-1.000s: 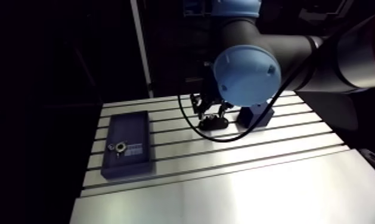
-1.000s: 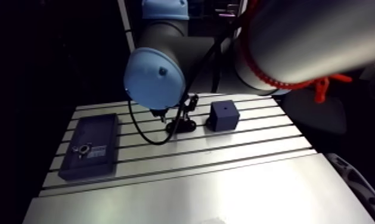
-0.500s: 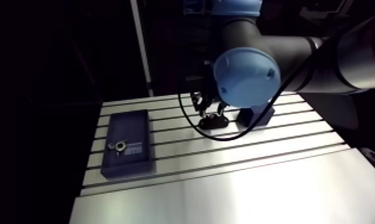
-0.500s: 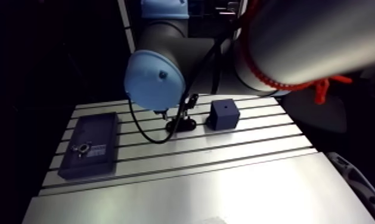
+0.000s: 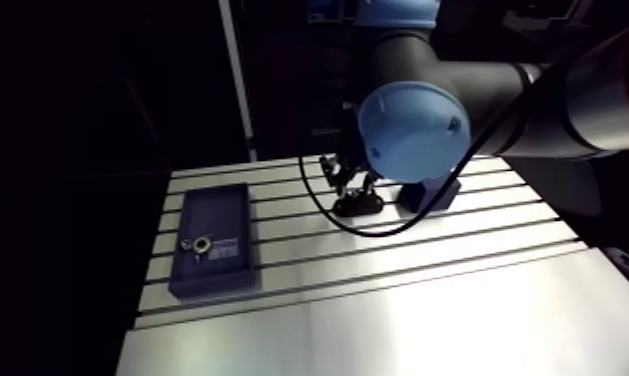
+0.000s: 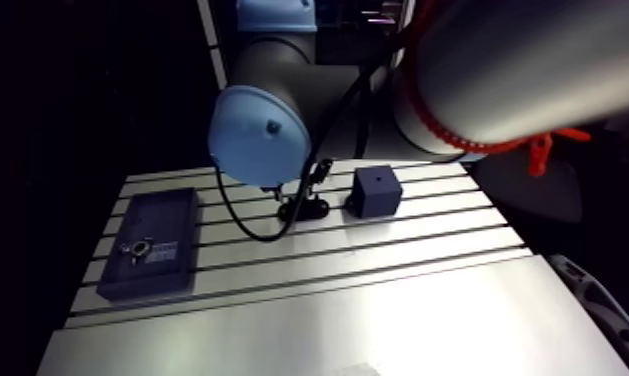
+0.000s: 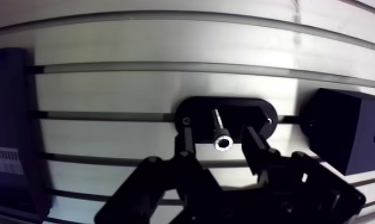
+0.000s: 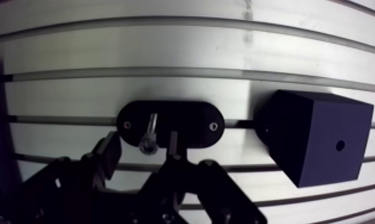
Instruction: Pick up the M10 bolt and insert it into the hole until fully seated.
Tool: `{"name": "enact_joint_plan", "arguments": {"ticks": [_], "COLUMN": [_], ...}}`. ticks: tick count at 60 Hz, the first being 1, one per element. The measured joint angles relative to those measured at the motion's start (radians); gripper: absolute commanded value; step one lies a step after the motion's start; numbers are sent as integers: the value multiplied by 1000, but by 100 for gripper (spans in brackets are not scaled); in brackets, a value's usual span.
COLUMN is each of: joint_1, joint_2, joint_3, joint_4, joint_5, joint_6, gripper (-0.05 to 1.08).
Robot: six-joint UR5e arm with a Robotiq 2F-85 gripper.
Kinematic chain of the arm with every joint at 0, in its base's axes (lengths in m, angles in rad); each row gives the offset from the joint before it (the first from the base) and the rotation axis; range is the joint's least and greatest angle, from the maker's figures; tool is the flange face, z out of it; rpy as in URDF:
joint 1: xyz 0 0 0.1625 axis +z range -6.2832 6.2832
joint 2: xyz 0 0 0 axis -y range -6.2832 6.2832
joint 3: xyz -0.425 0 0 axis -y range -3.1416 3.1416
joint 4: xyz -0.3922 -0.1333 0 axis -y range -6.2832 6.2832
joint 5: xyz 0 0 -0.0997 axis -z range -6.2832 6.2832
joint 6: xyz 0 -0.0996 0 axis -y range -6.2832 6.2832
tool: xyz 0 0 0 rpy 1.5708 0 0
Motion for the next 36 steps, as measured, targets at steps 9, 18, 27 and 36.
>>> {"name": "enact_joint_plan", "arguments": {"ticks": [9,18,27,36], "joint_1": [0,0,0,0], "joint_2": [0,0,0,0], "joint_3": [0,0,0,2], "joint_4": [0,-1,-1,-1], "joint_5": [-1,-1,-1,-1], "joint_6": [0,0,0,0], "gripper": [52,56,59,60]}}
